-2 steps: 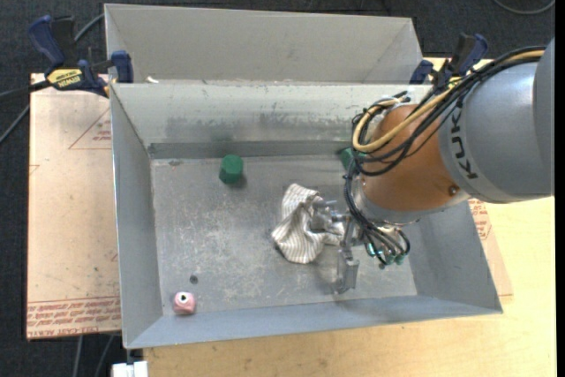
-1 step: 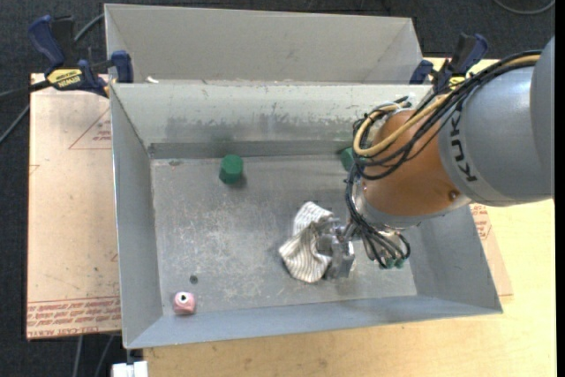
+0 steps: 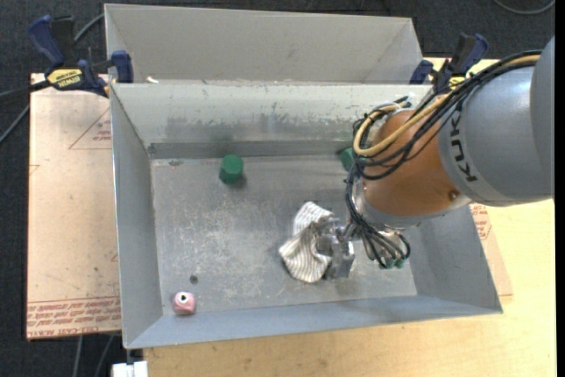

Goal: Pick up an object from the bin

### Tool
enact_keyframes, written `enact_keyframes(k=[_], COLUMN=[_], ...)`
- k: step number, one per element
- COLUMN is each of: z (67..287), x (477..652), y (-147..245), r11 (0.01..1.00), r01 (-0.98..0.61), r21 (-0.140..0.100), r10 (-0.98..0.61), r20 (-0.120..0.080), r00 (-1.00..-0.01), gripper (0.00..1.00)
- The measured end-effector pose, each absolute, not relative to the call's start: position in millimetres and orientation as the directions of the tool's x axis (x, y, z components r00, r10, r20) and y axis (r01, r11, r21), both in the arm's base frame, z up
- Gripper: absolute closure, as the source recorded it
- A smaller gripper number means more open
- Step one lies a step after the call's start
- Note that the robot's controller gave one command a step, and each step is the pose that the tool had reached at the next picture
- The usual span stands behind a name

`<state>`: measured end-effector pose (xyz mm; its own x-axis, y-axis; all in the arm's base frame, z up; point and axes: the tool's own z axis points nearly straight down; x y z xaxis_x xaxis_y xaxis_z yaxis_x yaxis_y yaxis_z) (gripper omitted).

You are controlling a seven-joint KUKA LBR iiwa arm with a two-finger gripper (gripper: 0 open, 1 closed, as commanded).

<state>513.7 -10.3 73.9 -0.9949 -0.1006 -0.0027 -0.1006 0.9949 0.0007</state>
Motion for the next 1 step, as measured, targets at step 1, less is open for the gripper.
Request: enact_keyframes(k=[1], z=[208.7], x=[507.0], y=[-7.2], r11=[0.997], r01=[-0.083], r21=[0.001], r10=[-0.083], r20=[-0.005], r00=[-0.997], gripper=[1.0])
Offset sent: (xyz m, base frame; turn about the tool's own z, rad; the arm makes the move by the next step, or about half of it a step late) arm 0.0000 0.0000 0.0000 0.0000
